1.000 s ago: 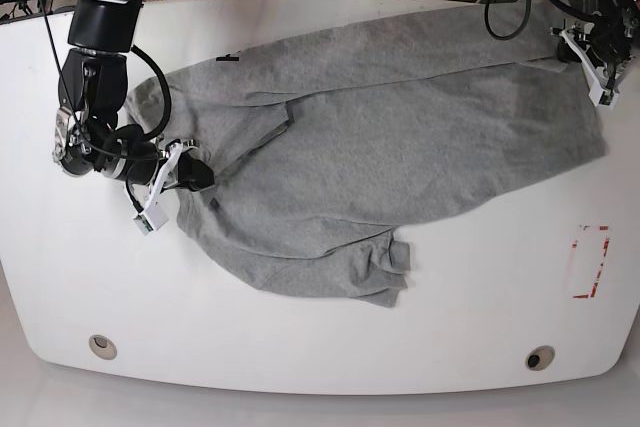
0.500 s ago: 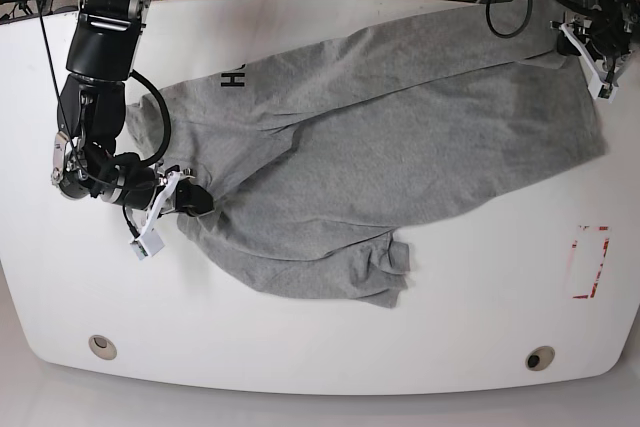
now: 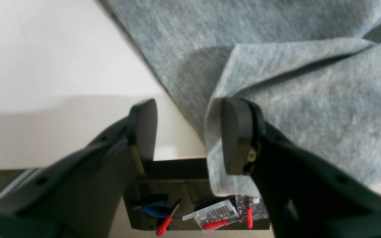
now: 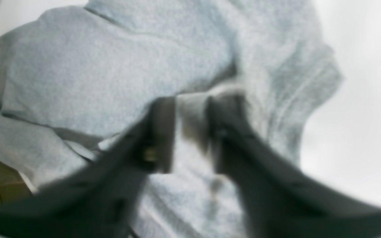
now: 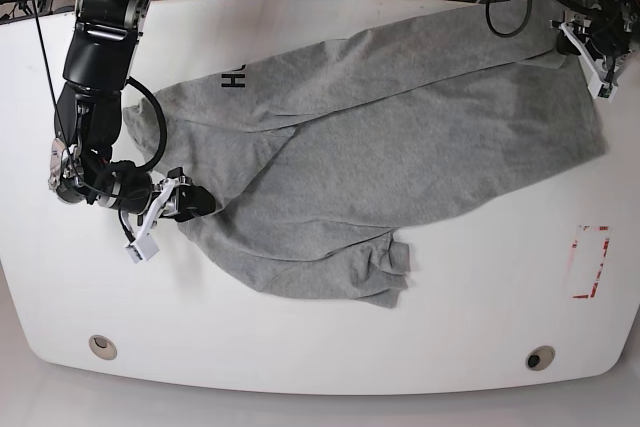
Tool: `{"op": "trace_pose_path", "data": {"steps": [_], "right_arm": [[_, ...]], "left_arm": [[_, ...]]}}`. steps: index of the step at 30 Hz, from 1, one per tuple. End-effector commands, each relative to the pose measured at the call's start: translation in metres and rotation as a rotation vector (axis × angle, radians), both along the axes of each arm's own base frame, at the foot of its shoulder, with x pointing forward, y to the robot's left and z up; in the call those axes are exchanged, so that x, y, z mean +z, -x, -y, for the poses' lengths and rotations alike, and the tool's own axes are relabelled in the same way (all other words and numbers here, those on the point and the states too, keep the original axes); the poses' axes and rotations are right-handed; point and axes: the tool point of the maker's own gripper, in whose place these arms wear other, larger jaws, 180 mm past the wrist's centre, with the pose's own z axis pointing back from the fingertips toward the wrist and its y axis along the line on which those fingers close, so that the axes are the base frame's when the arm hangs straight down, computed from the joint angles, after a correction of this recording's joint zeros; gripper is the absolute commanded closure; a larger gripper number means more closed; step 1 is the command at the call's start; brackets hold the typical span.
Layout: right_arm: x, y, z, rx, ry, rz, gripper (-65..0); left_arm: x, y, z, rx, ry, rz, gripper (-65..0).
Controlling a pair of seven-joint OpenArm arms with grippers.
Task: Fold the T-shirt properly
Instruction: 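Drag the right gripper along the shirt edge toward the sleeve, then pull the held edge back toward the right arm's corner with the right gripper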
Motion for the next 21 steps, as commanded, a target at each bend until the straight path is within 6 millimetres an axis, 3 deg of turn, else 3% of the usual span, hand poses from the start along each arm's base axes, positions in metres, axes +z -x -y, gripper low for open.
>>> {"op": "trace_pose_path", "data": {"steps": [1, 3, 5, 11, 15, 21], "right_arm": [[0.025, -0.014, 0.013, -0.02, 0.005, 0.075, -36.8], [0.024, -0.012, 0.02, -0.026, 0.016, 0.071, -45.0], [0.022, -0.009, 0.025, -0.029, 0.028, 0.063, -49.0], [0.02, 0.014, 0.057, -0.091, 0.074, 0.07, -47.2], [0.02, 0.034, 0.072, -0.095, 0.134, 0.071, -47.2], [0.002, 0.07, 0.096, -0.121, 0.192, 0.008, -46.9]], "left_arm": [[0.011, -0.007, -0.005, -0.011, -0.019, 0.034, -28.9], [0.014, -0.009, -0.005, -0.016, -0.027, 0.044, -28.7], [0.022, -0.013, -0.004, -0.03, -0.046, 0.063, -28.7], [0.056, -0.018, -0.003, -0.074, -0.137, 0.135, -29.0], [0.055, -0.009, -0.001, -0.088, -0.145, 0.115, -29.0], [0.051, 0.005, -0.003, -0.085, -0.146, 0.082, -28.9]]}}
